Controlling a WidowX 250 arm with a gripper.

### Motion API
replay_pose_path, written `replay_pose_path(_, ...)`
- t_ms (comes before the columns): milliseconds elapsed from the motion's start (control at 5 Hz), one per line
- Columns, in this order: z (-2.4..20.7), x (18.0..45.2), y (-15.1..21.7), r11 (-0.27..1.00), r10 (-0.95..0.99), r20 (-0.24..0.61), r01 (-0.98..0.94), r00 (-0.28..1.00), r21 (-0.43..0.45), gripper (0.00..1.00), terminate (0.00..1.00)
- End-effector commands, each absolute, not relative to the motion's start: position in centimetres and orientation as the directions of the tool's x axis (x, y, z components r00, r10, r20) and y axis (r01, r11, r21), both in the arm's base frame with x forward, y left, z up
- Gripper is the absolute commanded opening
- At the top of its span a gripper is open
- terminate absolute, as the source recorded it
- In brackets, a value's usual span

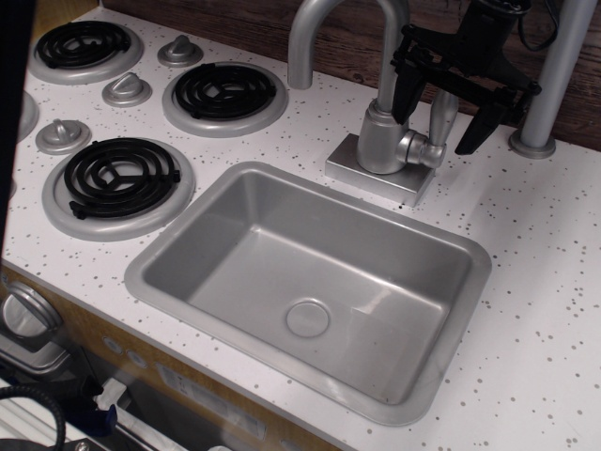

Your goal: Lever vertical to front

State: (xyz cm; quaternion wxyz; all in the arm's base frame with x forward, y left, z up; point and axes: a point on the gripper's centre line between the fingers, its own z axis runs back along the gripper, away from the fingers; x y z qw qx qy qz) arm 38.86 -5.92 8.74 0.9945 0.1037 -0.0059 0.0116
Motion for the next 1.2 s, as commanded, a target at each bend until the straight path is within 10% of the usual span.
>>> replay_pose_path(0, 8.7, 38.9, -5.9, 0.978, 0.022, 0.014, -0.024, 1.000, 0.206, 1.00, 0.00)
replay_pose_path(600, 11.0, 39.9, -6.7, 0.973, 0.001, 0.323, -0.076, 0.946, 0.219, 1.00, 0.00)
replay_pose_path(1000, 11.4, 41.6, -6.5, 0.974, -0.042, 0.381, -0.047, 0.924, 0.221, 1.00, 0.00)
